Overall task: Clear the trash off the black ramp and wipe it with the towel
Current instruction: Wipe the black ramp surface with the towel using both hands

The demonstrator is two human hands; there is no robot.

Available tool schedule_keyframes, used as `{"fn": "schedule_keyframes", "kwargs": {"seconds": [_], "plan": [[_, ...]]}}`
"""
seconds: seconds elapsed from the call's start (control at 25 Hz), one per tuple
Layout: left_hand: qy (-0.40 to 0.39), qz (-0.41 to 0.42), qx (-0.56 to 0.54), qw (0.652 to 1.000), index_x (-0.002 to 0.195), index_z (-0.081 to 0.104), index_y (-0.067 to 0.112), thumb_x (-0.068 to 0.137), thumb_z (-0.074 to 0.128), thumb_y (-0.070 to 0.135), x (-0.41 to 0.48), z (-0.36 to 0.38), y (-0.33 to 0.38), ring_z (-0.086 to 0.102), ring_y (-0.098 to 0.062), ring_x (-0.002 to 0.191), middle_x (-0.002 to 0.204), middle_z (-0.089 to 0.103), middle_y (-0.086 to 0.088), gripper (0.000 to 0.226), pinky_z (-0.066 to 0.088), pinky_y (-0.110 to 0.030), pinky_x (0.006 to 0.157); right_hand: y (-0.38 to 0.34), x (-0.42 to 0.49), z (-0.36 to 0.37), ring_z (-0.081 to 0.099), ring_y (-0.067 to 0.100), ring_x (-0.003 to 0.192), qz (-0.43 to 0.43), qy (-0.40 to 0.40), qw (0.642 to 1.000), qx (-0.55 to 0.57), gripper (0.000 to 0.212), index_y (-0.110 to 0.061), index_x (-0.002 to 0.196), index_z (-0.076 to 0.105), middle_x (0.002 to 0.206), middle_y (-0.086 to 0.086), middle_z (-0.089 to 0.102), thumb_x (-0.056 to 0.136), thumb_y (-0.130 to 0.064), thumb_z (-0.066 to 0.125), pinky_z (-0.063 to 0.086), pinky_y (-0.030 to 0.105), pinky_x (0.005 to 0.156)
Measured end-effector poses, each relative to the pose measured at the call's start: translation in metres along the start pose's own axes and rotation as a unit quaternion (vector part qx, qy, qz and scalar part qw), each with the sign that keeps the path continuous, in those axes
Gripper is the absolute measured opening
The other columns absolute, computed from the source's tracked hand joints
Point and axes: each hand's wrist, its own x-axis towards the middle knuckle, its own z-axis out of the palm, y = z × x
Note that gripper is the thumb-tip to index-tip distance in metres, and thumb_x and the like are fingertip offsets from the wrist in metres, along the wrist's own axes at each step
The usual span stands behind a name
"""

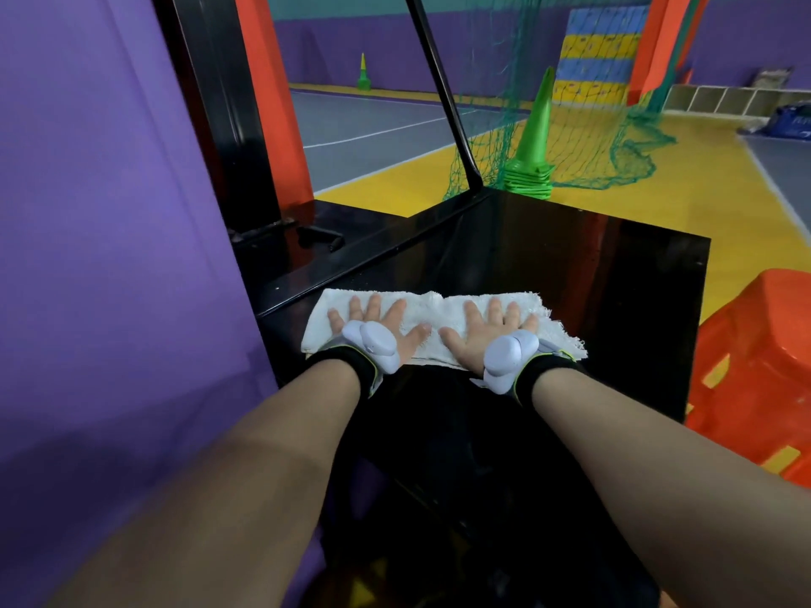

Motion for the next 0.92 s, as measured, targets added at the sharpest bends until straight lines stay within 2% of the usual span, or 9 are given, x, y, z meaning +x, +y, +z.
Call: {"fn": "schedule_keyframes", "kwargs": {"seconds": [0.16,0.28,0.4,0.44,0.68,0.92], "plan": [[0.016,-0.007,-0.013,1.000,0.141,-0.007,0.051,0.048,-0.007,0.091,0.053,0.009,-0.003,-0.011,-0.031,0.144,0.159,-0.007,0.005,0.102,-0.009,-0.060,0.106,-0.006,0.053,0.005,0.001,0.035,0.145,-0.007,-0.004,1.000,0.002,0.071,-0.028,0.151,0.014,0.160,0.008,0.006,0.091,-0.065,0.023,0.002,0.055,0.115],[-0.003,0.026,0.018,0.999,0.121,-0.023,0.059,0.044,-0.010,0.093,0.094,0.012,-0.007,-0.011,-0.031,0.144,0.158,-0.008,0.007,0.085,-0.005,-0.057,0.111,-0.007,0.093,0.014,0.001,0.035,0.145,-0.012,-0.005,1.000,-0.006,0.073,-0.030,0.151,0.014,0.161,0.008,0.005,0.089,-0.068,0.022,0.002,0.056,0.114],[0.004,0.008,-0.009,1.000,0.141,-0.008,0.052,0.028,-0.019,0.097,0.125,0.012,-0.007,-0.009,-0.027,0.145,0.159,-0.004,0.006,0.122,-0.004,-0.053,0.113,-0.005,0.121,0.020,0.001,0.037,0.145,-0.025,-0.012,1.000,0.004,0.076,-0.030,0.151,0.014,0.160,0.009,0.007,0.087,-0.070,0.021,0.001,0.057,0.112],[0.008,0.002,-0.006,1.000,0.143,-0.003,0.049,0.026,-0.019,0.097,0.129,0.010,-0.007,-0.008,-0.027,0.145,0.159,-0.003,0.006,0.128,-0.003,-0.052,0.113,-0.005,0.126,0.022,0.001,0.037,0.145,-0.028,-0.019,0.999,0.003,0.077,-0.030,0.152,0.014,0.160,0.009,0.007,0.086,-0.071,0.020,0.000,0.058,0.112],[0.000,0.011,0.002,1.000,0.147,0.002,0.042,0.030,-0.016,0.096,0.122,0.003,-0.001,-0.007,-0.025,0.146,0.160,-0.002,0.002,0.131,-0.002,-0.052,0.114,-0.007,0.130,0.032,-0.005,0.035,0.146,-0.020,-0.004,1.000,-0.003,0.077,-0.031,0.151,0.012,0.161,0.008,0.001,0.086,-0.070,0.017,-0.005,0.060,0.111],[-0.006,-0.019,-0.001,1.000,0.147,-0.002,0.042,0.042,-0.007,0.093,0.077,-0.003,-0.007,-0.011,-0.034,0.143,0.160,-0.005,0.002,0.116,-0.007,-0.056,0.111,-0.002,0.109,0.033,-0.001,0.033,0.146,-0.044,0.003,0.999,0.008,0.087,-0.037,0.149,0.011,0.161,0.005,0.004,0.072,-0.077,0.006,0.000,0.056,0.111]]}}
